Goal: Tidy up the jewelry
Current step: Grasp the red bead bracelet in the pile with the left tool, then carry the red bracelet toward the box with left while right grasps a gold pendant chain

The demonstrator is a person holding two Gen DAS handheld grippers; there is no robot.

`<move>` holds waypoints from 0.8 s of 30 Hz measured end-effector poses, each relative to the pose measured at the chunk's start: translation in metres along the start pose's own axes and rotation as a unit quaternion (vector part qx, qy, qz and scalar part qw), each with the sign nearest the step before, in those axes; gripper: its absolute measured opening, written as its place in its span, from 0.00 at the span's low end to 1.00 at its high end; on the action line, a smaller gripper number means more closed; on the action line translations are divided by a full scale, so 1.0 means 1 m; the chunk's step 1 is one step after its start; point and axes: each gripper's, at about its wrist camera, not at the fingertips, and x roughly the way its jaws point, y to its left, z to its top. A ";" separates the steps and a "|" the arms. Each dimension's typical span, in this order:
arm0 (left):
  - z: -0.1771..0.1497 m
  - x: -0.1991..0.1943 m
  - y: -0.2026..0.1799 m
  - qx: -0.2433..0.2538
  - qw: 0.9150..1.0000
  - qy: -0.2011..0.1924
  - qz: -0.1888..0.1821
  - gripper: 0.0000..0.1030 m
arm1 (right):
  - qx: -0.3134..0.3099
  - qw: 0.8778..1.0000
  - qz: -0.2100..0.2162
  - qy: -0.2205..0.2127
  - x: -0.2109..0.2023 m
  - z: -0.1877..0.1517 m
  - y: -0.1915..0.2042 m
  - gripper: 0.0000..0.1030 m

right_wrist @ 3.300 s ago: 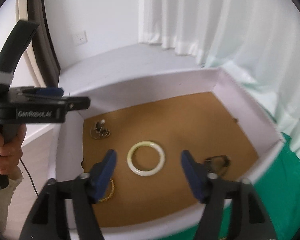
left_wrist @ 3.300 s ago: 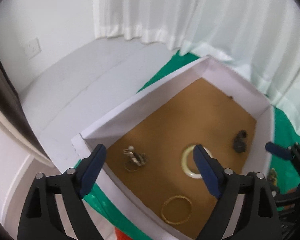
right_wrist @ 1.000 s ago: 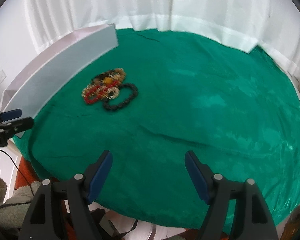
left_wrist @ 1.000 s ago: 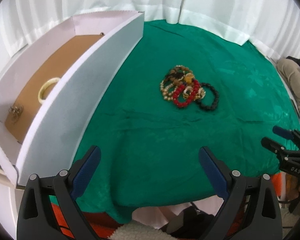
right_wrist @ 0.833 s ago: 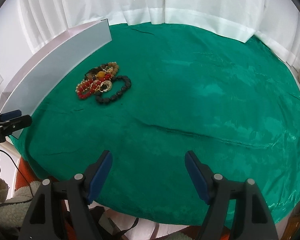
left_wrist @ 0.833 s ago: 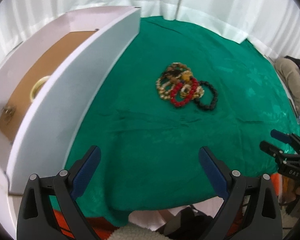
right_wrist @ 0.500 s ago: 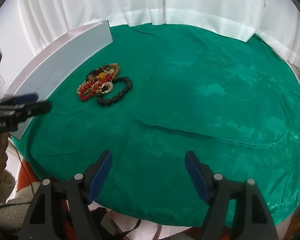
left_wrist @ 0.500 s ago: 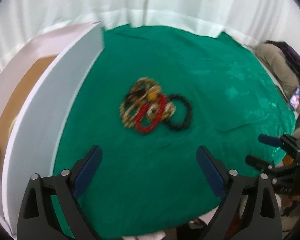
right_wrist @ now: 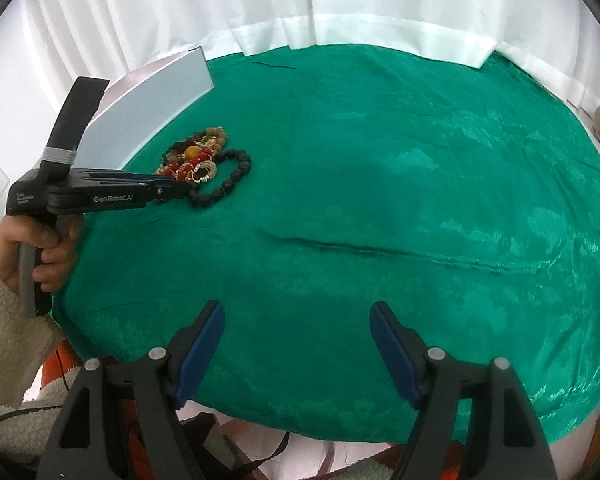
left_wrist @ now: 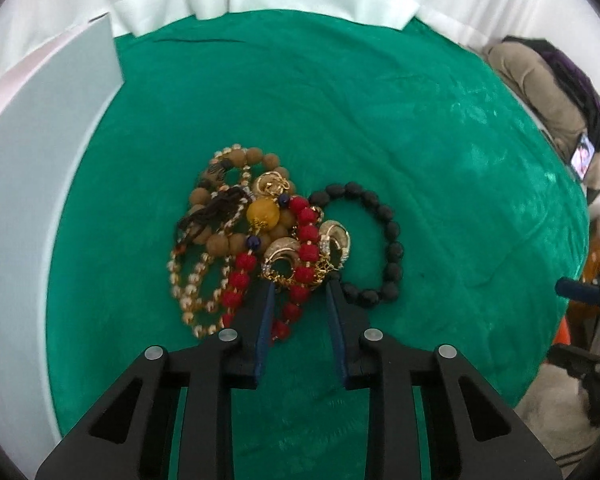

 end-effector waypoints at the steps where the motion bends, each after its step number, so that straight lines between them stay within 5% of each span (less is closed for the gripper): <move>1: 0.000 0.001 -0.003 0.012 1.000 0.002 0.005 0.26 | 0.002 1.000 0.000 0.001 0.000 0.000 -0.001 0.74; 5: 0.000 0.001 -0.009 0.037 0.999 0.006 0.016 0.26 | 0.005 1.000 0.001 -0.004 0.000 0.000 -0.003 0.74; 8: 0.002 0.000 -0.007 0.036 0.999 0.011 0.020 0.07 | 0.008 1.000 0.000 -0.007 -0.001 0.001 -0.005 0.74; 14: -0.001 -0.016 0.017 -0.043 0.998 0.011 -0.044 0.07 | 0.009 1.000 -0.002 -0.011 -0.005 0.001 -0.005 0.74; 24: -0.004 -0.103 0.074 -0.186 0.969 -0.085 -0.139 0.07 | -0.023 0.999 0.005 -0.027 -0.004 0.021 0.001 0.74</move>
